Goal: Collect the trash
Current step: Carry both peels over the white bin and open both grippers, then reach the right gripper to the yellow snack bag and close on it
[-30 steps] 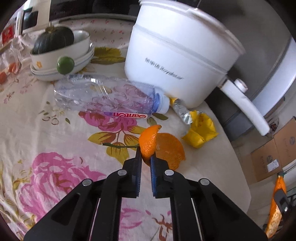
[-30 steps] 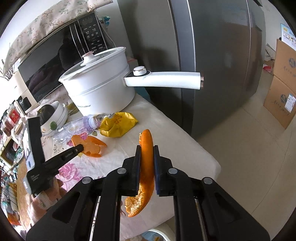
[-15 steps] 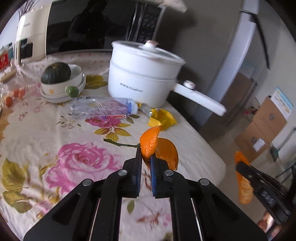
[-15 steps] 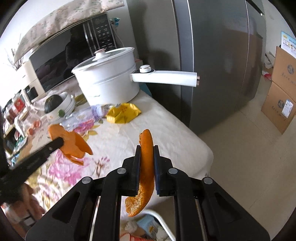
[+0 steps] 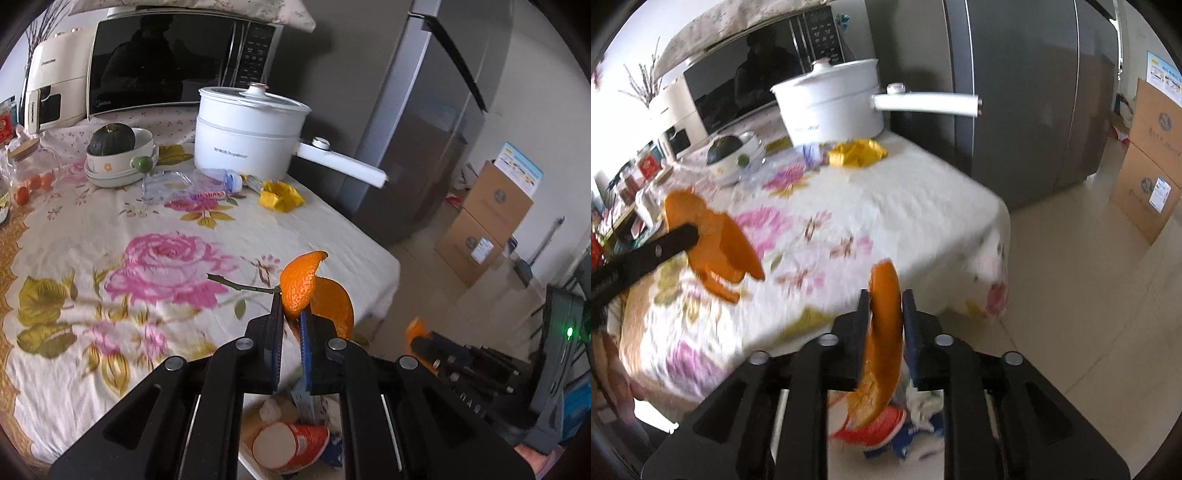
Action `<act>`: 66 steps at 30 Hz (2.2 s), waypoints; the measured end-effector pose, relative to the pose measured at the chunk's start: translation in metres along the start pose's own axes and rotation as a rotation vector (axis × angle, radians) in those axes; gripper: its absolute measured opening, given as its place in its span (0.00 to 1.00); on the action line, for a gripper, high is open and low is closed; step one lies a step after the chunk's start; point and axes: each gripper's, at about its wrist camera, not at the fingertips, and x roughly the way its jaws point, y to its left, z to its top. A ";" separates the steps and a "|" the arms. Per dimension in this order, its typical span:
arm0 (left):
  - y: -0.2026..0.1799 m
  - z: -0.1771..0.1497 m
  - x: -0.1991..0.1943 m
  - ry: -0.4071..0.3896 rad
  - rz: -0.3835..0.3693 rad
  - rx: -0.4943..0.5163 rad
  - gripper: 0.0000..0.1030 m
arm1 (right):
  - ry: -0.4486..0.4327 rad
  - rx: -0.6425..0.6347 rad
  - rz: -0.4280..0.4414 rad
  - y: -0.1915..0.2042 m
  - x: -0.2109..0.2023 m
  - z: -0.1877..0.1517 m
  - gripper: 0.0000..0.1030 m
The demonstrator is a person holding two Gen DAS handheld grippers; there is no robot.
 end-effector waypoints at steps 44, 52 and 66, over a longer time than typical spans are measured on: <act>-0.032 -0.072 0.021 0.243 -0.105 0.081 0.54 | -0.067 0.084 -0.337 -0.040 -0.003 -0.029 0.91; -0.002 -0.054 0.020 0.218 -0.085 -0.032 0.54 | -0.051 0.065 -0.311 -0.025 0.020 0.014 0.91; 0.049 -0.033 0.032 0.205 -0.042 -0.209 0.54 | -0.084 -0.022 -0.238 0.040 0.110 0.146 0.93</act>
